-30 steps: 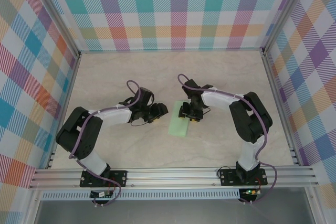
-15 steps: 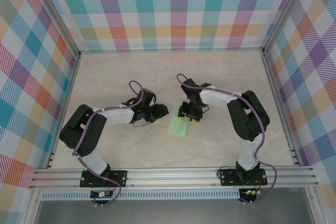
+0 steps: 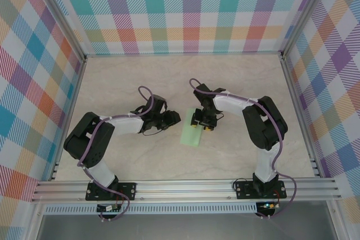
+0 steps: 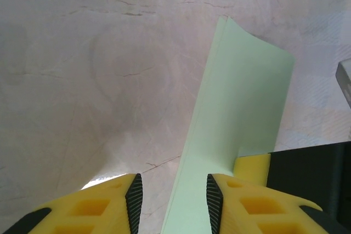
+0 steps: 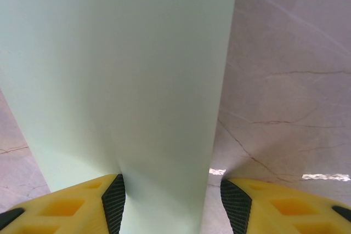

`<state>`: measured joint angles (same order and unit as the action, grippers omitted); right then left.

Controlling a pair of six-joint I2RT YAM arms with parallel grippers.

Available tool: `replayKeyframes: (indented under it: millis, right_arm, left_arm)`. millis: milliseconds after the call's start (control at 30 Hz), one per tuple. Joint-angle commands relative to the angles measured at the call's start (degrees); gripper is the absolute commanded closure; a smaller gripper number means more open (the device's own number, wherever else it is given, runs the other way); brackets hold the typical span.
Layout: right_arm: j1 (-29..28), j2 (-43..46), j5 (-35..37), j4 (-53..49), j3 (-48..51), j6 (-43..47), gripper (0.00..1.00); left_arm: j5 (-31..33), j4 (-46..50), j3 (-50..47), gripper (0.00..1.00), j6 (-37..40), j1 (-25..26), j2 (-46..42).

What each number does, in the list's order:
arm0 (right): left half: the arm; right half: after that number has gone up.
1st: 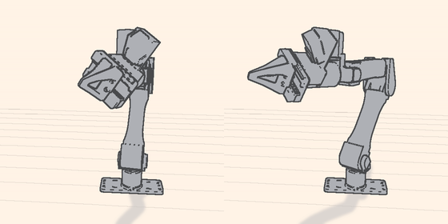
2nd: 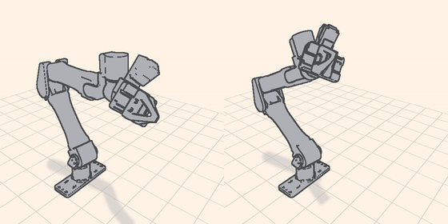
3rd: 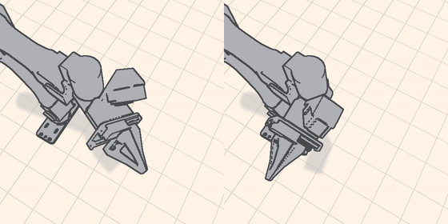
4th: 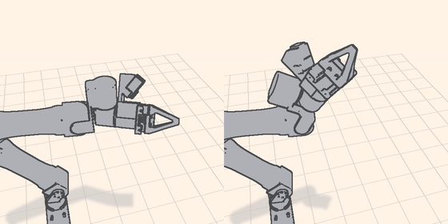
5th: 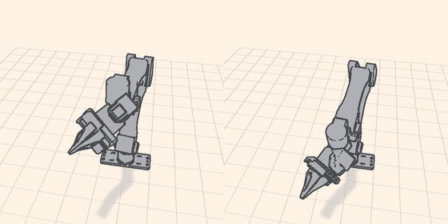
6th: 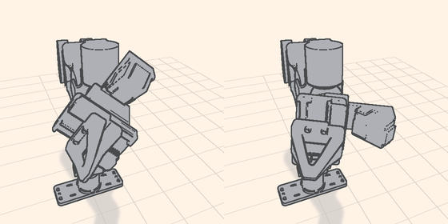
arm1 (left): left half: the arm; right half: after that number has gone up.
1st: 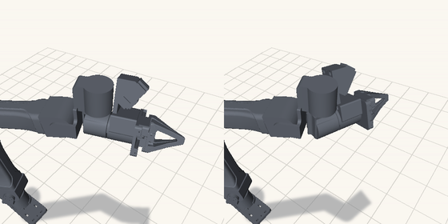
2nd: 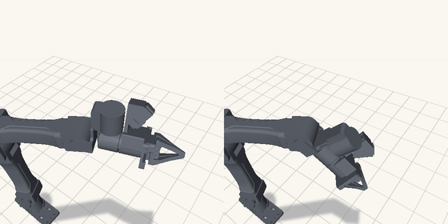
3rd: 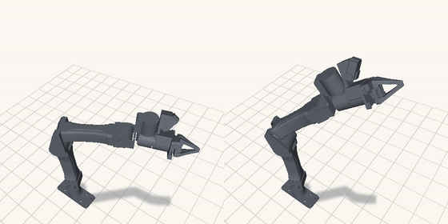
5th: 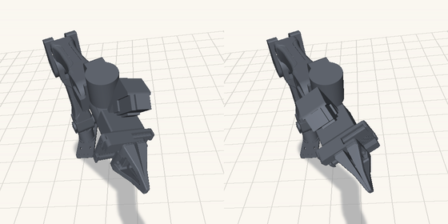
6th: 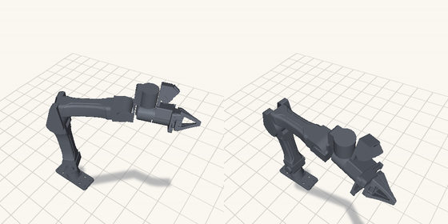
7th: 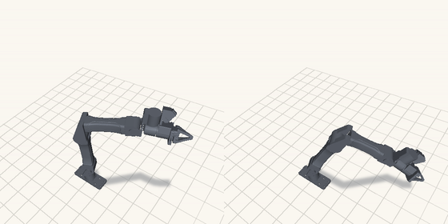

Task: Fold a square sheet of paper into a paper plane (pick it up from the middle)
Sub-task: Fold the square sheet of paper in half at the center of the table.

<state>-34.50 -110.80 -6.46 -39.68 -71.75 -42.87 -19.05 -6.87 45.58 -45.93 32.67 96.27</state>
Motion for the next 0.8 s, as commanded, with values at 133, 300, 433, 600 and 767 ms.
replayKeyframes:
  millis: [133,300,433,600,767]
  right_arm:
    - [-0.5,-7.4,4.0,-0.8,3.8,1.9,0.46]
    - [-0.6,-7.8,4.2,-0.3,4.0,2.5,0.45]
    - [-1.0,-8.0,3.6,0.7,4.1,3.3,0.45]
    - [-1.1,-8.7,3.4,0.7,3.6,3.5,0.45]
    - [-1.2,-9.3,3.1,1.1,3.4,2.9,0.45]
  left_arm:
    - [-4.2,-1.1,3.1,0.69,2.3,2.4,3.0]
    - [-5.1,-0.1,5.3,0.74,2.7,3.2,5.2]
    - [-4.4,0.4,5.5,0.76,2.7,3.3,5.6]
    - [-4.6,0.3,5.5,0.77,2.7,3.3,5.6]
    - [-5.0,0.3,5.5,0.78,2.7,3.4,6.0]
